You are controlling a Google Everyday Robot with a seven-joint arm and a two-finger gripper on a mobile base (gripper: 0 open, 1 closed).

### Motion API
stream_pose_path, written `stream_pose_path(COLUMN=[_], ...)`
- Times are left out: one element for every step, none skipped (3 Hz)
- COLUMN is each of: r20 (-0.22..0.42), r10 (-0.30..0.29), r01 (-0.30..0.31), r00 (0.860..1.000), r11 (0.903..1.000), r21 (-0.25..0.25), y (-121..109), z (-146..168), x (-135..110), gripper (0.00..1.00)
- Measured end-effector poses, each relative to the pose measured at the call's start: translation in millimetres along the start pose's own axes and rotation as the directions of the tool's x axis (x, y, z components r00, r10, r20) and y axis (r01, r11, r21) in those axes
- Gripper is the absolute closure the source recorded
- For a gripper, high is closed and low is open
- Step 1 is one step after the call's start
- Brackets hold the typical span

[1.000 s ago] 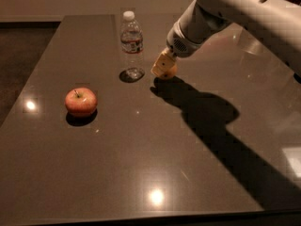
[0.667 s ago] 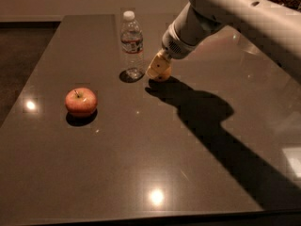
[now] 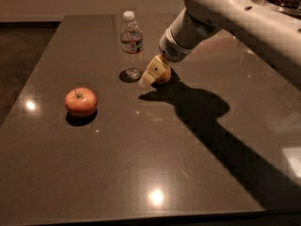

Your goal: Move orange near water bottle

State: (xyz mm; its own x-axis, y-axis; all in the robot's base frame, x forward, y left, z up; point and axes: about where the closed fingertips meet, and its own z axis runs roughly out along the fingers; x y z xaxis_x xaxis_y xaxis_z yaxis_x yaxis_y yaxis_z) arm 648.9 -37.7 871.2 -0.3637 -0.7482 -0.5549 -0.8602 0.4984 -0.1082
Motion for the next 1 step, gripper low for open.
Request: stream_pose_path(r20=[0.0], r10=[0.0], r01=[0.0], r00=[1.0], r11=[1.0], r21=[0.0], y=[0.0], z=[0.1], x=[0.0], gripper=[0.0])
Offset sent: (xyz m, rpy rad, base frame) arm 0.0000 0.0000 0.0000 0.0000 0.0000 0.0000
